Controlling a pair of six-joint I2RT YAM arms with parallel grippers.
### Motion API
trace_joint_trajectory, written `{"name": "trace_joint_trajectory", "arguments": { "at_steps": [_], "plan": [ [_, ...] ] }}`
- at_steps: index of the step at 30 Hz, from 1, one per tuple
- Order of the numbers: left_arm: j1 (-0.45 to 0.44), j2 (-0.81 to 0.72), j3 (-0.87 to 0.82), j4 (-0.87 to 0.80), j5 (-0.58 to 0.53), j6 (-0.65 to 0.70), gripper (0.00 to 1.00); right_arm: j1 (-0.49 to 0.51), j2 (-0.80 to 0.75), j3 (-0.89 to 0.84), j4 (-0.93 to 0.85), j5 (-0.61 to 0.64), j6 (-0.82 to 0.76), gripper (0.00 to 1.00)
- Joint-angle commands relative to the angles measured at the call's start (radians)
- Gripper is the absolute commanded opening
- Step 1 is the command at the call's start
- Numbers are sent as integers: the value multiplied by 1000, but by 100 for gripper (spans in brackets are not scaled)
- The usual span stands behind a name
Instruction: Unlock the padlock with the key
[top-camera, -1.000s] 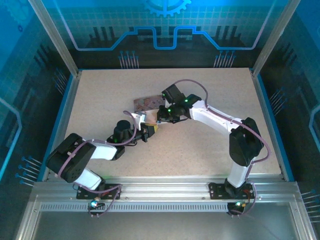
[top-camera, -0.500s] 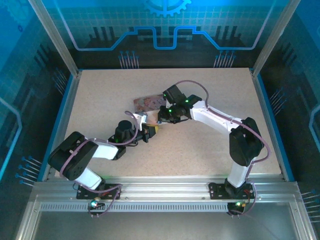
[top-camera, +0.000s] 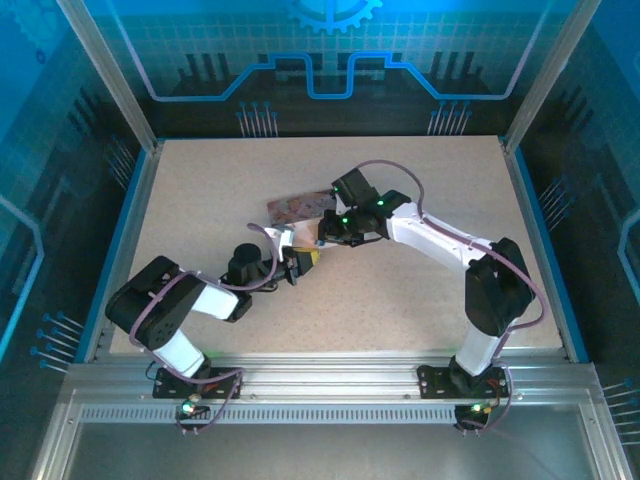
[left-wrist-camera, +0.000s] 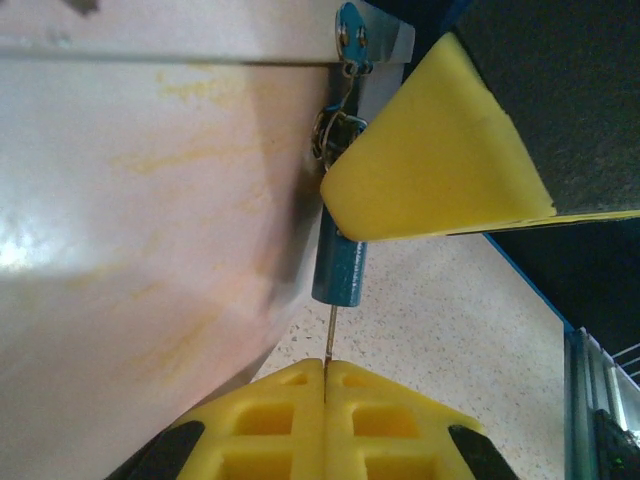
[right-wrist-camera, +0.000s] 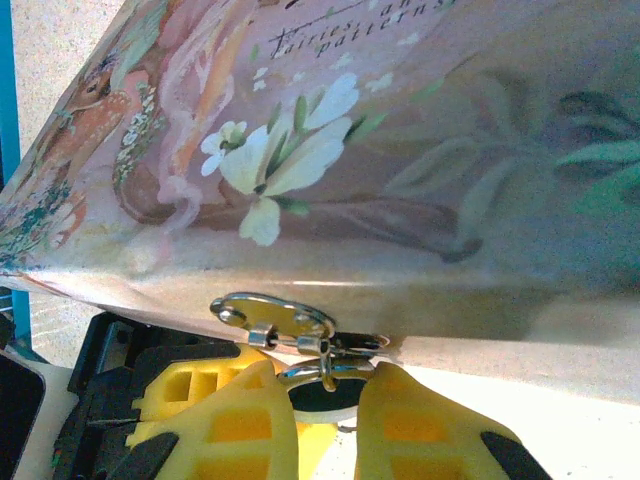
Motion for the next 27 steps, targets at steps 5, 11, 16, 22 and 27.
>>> {"name": "trace_joint_trajectory", "arguments": {
  "at_steps": [5, 11, 16, 22, 27],
  "plan": [
    [12, -49, 12, 37, 6, 20, 0, 15, -58, -5, 8, -153, -8, 0],
    [12, -135, -1, -48, 15, 32, 0, 17, -88, -16, 2, -178, 0, 0],
    [11, -202, 15, -150, 56, 46, 0, 15, -108, -26, -11, -185, -1, 0],
    [12, -235, 28, -214, 74, 46, 0, 9, -113, -29, 8, -201, 9, 0],
    [12, -235, 37, -242, 85, 39, 0, 6, -111, -35, 14, -202, 13, 0]
  ]
}}
